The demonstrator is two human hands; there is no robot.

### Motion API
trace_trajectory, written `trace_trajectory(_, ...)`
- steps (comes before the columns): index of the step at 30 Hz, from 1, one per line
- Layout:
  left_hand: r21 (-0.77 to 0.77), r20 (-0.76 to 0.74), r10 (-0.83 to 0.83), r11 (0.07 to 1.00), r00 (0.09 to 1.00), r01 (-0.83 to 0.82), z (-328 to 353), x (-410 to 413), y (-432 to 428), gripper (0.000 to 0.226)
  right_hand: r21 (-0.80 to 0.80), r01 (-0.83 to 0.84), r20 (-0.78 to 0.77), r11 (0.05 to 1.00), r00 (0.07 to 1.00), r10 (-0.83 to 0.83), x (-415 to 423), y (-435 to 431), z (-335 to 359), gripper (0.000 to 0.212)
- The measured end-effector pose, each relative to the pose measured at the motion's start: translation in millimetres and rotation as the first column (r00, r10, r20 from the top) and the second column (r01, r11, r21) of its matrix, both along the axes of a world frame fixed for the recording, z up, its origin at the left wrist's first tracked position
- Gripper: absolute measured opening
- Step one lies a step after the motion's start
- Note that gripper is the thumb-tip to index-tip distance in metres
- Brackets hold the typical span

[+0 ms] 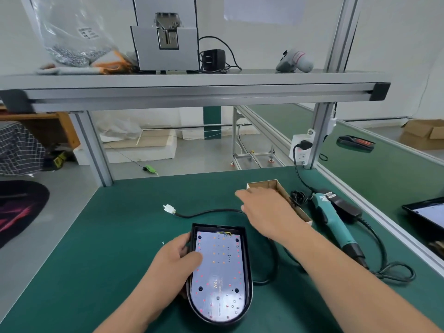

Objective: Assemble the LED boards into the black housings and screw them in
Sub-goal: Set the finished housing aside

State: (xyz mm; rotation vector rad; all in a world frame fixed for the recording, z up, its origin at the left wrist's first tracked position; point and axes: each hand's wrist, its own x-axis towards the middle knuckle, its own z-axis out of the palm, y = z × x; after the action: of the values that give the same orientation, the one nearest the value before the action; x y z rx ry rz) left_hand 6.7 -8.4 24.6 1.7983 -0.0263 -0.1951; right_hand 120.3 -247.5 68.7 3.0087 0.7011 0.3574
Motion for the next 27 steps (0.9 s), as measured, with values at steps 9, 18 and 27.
trace_trajectory(9, 0.039, 0.078, 0.035, 0.998, 0.996, -0.039, 1, 0, 0, 0.043, -0.260, -0.033, -0.037, 0.965, 0.999, 0.025, 18, 17, -18, 0.024)
trace_trajectory(18, 0.151, 0.599, 0.190, 0.927, 0.778, -0.342, 15, -1, 8, 0.031, 0.675, -0.286, 0.025, 0.680, 0.930, 0.366, -22, -2, -16, 0.030)
trace_trajectory(27, 0.161, 0.495, 0.223, 0.926, 0.840, -0.341, 15, -4, 11, 0.027, 0.994, 0.063, -0.025, -0.087, 0.923, 0.384, -45, 15, -11, 0.017)
